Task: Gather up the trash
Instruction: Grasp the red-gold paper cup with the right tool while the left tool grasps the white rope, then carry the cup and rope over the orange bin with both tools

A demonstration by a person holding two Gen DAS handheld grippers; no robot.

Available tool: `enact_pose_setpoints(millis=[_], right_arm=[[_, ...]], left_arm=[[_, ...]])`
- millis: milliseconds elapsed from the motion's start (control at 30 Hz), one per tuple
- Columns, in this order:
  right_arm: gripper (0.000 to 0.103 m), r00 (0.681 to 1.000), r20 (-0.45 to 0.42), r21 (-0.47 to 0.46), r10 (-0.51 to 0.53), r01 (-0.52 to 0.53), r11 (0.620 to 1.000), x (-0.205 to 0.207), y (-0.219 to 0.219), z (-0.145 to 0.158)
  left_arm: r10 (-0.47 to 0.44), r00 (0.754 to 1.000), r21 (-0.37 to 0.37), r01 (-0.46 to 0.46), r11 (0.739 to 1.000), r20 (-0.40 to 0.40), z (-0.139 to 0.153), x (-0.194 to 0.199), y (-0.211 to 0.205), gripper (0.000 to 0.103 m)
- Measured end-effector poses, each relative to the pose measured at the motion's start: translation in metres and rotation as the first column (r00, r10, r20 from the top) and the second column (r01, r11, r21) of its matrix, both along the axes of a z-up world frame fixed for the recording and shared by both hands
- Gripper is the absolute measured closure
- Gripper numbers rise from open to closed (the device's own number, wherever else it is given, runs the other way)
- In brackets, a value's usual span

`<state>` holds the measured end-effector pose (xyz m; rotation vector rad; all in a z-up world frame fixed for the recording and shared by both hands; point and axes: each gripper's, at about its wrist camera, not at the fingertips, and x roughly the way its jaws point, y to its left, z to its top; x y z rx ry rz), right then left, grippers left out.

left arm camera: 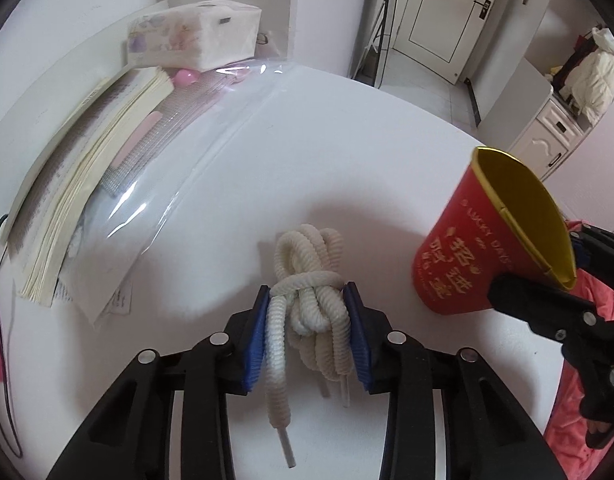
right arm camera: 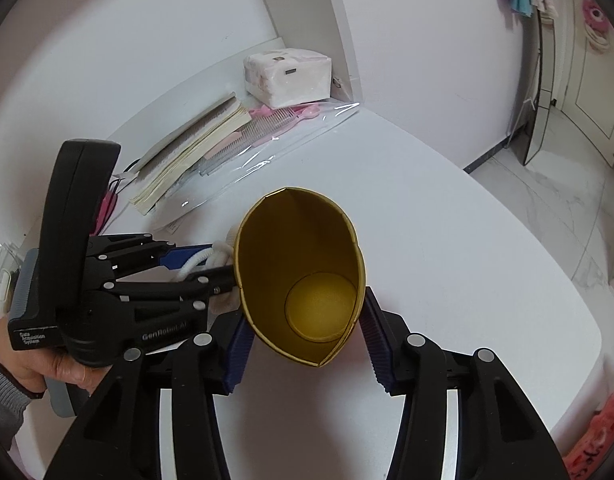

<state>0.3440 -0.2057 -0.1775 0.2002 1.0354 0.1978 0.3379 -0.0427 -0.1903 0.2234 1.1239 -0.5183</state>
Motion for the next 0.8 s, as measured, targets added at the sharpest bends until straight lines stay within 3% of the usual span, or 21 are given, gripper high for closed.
enact_pose_setpoints(millis=[200,433,800], right_arm=[[0.054,1.000,0.020,0.023,-0.019,0.019,1.000,-0.024,-0.003,0.014],[0.054,0.997,0.059,0.073,-0.054,0.050,0.996,-0.084,-0.015,0.048],[0.054,0.986,0.072,0.090,-0.148,0.141,0.986,-0.206,-0.057,0.092]], left_arm=[[0.006,1.000,-0.043,-0.006,0.999,0.015,0.024,-0.024,0.008,0.065],[-0.002,0.999,-0.097,0.007,0.995,0.045,0.062,-0.076,0.016,0.065],[-0.118,0.991,-0.138,0.126,0.982,0.063,0.088,-0.152,-0.053,0.065]])
